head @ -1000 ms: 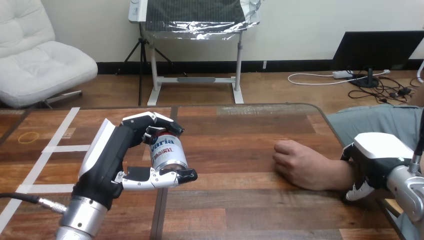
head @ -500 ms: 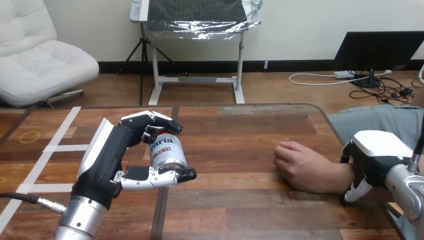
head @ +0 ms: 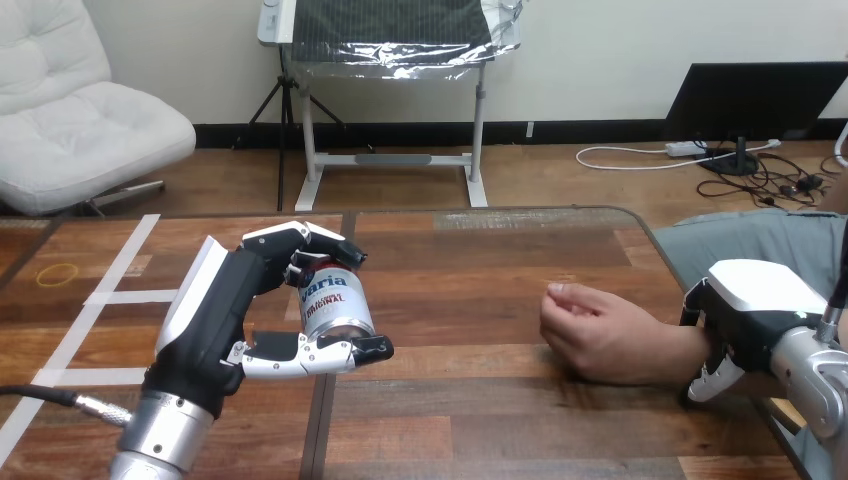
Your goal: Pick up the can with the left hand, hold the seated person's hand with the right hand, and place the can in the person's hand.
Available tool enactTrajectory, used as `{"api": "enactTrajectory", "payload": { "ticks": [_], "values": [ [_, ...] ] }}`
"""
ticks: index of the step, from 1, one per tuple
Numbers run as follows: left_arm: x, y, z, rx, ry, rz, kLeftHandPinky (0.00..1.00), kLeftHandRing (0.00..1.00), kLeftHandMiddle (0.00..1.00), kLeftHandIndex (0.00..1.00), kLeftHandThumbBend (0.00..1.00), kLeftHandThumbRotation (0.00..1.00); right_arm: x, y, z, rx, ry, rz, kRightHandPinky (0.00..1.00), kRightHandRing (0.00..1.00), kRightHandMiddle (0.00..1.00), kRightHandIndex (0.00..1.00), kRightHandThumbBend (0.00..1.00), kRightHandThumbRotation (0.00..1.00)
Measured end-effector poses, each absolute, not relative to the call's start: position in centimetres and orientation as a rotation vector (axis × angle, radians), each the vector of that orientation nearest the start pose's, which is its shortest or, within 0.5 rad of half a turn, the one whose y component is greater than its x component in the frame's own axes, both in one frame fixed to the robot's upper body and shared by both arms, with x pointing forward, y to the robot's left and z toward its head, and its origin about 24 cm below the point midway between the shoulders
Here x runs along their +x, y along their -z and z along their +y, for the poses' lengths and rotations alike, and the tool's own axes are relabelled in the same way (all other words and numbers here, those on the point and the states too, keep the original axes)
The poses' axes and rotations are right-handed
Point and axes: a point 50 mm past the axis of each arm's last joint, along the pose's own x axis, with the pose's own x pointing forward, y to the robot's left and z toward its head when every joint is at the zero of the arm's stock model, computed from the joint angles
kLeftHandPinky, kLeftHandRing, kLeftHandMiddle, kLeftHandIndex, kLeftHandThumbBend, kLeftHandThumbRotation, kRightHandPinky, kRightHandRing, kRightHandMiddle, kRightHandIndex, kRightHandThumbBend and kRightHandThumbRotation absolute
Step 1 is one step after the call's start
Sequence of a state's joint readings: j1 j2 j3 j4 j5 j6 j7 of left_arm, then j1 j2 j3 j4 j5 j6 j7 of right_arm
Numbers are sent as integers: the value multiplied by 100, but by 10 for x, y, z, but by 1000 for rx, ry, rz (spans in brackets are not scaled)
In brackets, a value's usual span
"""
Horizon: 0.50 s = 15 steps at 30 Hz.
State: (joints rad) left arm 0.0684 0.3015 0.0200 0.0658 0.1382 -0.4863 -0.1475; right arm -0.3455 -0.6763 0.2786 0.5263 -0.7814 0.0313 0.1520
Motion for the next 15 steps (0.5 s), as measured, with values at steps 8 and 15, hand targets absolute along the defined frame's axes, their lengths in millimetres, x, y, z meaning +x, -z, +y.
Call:
{"api": "enactTrajectory", "payload": {
  "ticks": [8, 15],
  "values": [
    [232, -61, 194, 462, 222, -305, 39, 43, 50, 55, 74, 0, 303, -40, -273, -1478, -240, 361, 33, 40, 47, 51, 77, 0],
    [232, -61, 193, 464, 233, -296, 39, 43, 50, 55, 74, 0, 302, -41, -273, -1468, -237, 350, 29, 37, 46, 51, 77, 0]
  ]
}}
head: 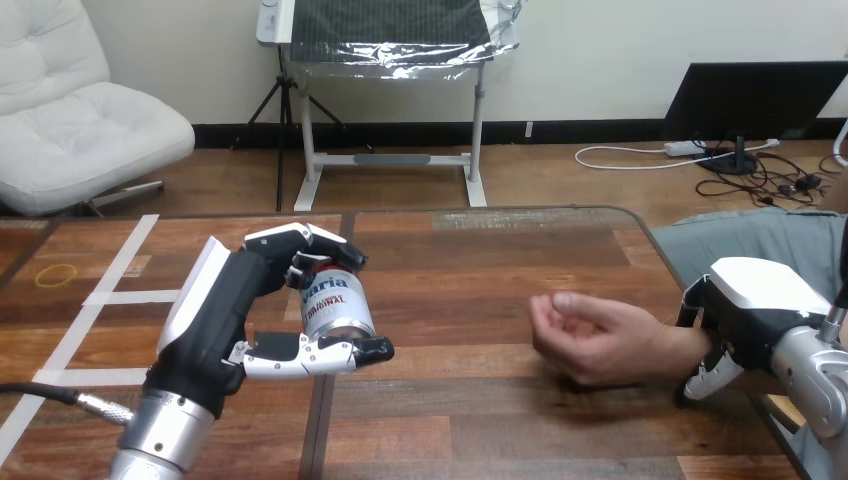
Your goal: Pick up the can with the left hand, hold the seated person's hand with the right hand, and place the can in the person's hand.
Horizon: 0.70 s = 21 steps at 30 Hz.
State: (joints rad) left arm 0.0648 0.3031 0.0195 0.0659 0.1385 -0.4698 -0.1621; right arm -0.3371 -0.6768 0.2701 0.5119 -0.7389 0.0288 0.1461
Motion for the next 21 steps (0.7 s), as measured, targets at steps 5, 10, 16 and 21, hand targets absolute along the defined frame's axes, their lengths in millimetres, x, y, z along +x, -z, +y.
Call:
{"api": "enactTrajectory", "payload": {
  "ticks": [5, 10, 16, 21],
  "values": [
    [232, -61, 193, 466, 245, -293, 39, 43, 50, 54, 74, 0, 301, -41, -271, -1461, -237, 341, 32, 39, 47, 51, 77, 0],
    [233, -60, 193, 465, 254, -290, 39, 43, 49, 54, 74, 0, 299, -43, -271, -1446, -234, 329, 30, 38, 47, 51, 77, 0],
    [234, -61, 193, 462, 275, -282, 39, 43, 49, 54, 74, 0, 295, -46, -270, -1433, -225, 308, 30, 38, 47, 52, 76, 0],
    [234, -61, 192, 467, 293, -276, 39, 43, 49, 54, 74, 0, 292, -48, -267, -1435, -222, 291, 31, 40, 48, 52, 76, 0]
  ]
}}
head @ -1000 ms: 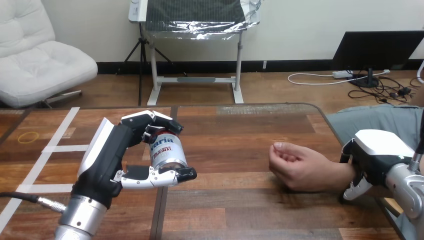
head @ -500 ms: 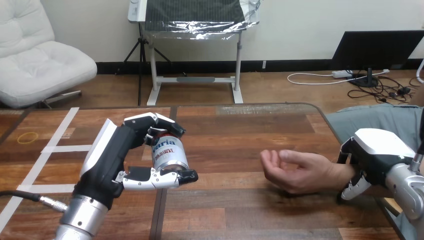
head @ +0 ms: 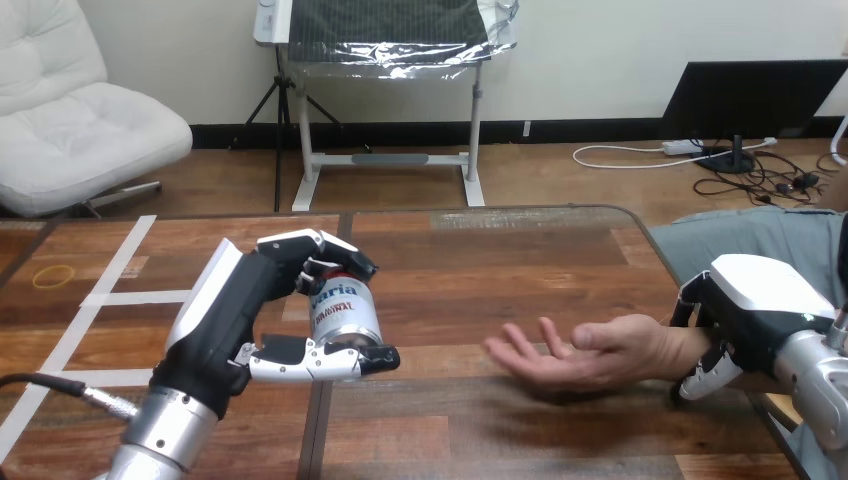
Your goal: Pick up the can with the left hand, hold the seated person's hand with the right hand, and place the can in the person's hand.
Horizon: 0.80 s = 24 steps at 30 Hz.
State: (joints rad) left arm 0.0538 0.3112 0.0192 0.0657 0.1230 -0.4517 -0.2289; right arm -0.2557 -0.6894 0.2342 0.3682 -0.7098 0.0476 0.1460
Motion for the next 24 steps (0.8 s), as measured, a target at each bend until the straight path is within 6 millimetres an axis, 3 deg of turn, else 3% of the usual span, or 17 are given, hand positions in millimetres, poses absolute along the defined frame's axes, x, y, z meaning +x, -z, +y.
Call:
{"api": "enactTrajectory", "payload": {
  "ticks": [20, 24],
  "values": [
    [237, -64, 189, 439, 360, -238, 40, 44, 50, 54, 72, 0, 284, -66, -252, -1466, -225, 204, 24, 31, 41, 51, 77, 0],
    [237, -66, 187, 418, 381, -230, 39, 44, 50, 54, 72, 0, 283, -71, -249, -1468, -227, 183, 26, 34, 43, 51, 77, 0]
  ]
}}
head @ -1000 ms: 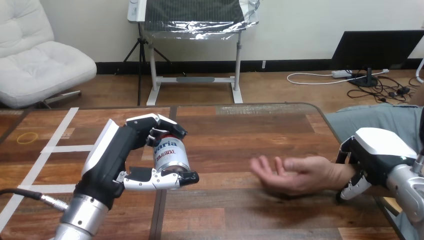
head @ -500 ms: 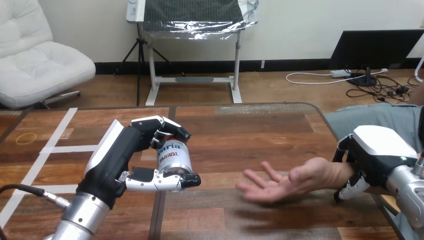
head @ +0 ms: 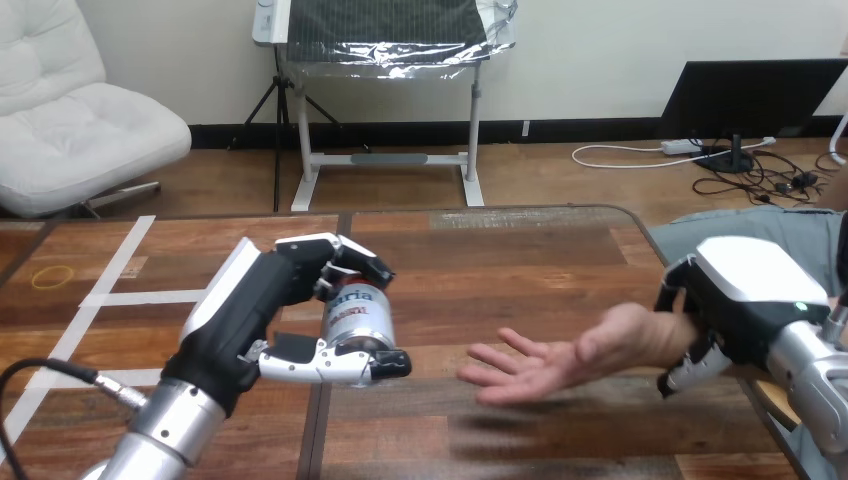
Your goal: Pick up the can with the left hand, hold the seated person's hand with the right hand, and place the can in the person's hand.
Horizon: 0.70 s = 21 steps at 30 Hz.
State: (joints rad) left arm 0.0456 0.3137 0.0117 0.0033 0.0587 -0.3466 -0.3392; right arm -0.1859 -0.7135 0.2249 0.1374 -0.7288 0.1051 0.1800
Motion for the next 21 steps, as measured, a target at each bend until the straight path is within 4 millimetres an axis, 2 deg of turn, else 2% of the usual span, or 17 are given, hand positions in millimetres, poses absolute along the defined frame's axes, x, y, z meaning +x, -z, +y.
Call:
{"api": "enactTrajectory", "payload": {
  "ticks": [12, 21],
  "values": [
    [244, -76, 178, 372, 461, -198, 36, 41, 49, 53, 73, 0, 284, -87, -237, -1466, -234, 115, 27, 34, 43, 51, 77, 0],
    [250, -91, 167, 352, 550, -208, 36, 41, 49, 53, 71, 0, 283, -94, -228, -1469, -248, 53, 24, 30, 40, 50, 78, 0]
  ]
}}
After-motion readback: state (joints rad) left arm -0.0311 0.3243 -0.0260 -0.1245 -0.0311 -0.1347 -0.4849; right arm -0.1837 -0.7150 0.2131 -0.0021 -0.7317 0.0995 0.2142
